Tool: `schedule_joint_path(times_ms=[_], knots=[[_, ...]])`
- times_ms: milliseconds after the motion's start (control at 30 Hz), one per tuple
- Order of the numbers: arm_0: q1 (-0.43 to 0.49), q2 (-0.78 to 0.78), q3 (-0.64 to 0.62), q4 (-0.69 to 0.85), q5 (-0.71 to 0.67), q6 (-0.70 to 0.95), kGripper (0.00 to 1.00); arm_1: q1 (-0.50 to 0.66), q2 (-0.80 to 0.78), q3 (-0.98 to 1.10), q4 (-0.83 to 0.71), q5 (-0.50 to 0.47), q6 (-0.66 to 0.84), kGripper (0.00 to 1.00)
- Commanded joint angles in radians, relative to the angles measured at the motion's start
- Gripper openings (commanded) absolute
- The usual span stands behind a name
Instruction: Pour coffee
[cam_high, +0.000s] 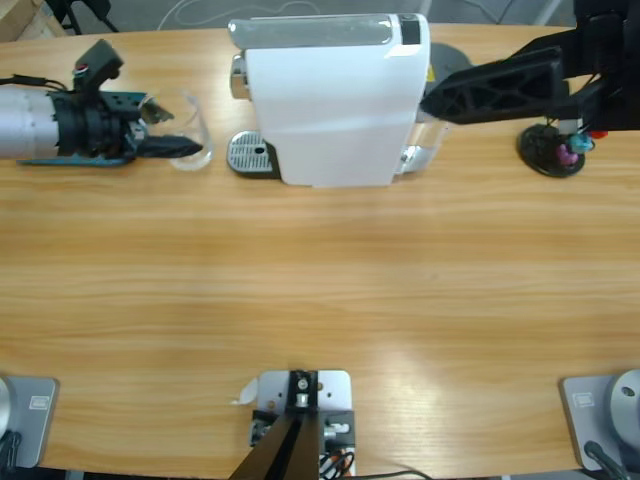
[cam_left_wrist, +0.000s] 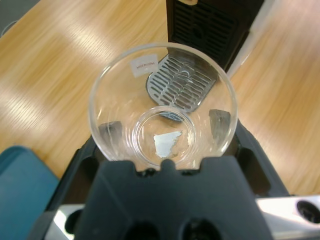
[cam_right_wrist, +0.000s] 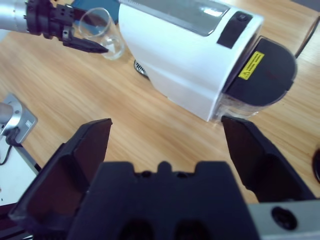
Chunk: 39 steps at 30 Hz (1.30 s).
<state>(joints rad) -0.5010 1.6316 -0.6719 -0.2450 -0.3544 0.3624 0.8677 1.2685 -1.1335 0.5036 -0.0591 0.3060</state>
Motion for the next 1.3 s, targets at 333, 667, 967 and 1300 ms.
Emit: schedule_joint_path(times_ms=[333, 667, 967, 1300], knots=[[-0.061, 0.264, -0.124, -0.113, -0.054, -0.026, 0.228, -0.068, -0.06, 0.032, 0.028, -0.008, -0.027, 1.0], [-0.112, 0.292, -0.156, -0.115, -0.051, -0.051, 0.228, -0.075, -0.045, 0.027, 0.026, -0.013, -0.027, 1.0], [-0.116, 0.292, -0.139, -0.114, -0.052, -0.053, 0.229, -0.076, -0.052, 0.029, 0.026, -0.013, -0.027, 1.0], [-0.144, 0.304, -0.136, -0.113, -0.057, -0.052, 0.672, -0.078, -0.045, 0.029, 0.026, -0.013, -0.027, 1.0]])
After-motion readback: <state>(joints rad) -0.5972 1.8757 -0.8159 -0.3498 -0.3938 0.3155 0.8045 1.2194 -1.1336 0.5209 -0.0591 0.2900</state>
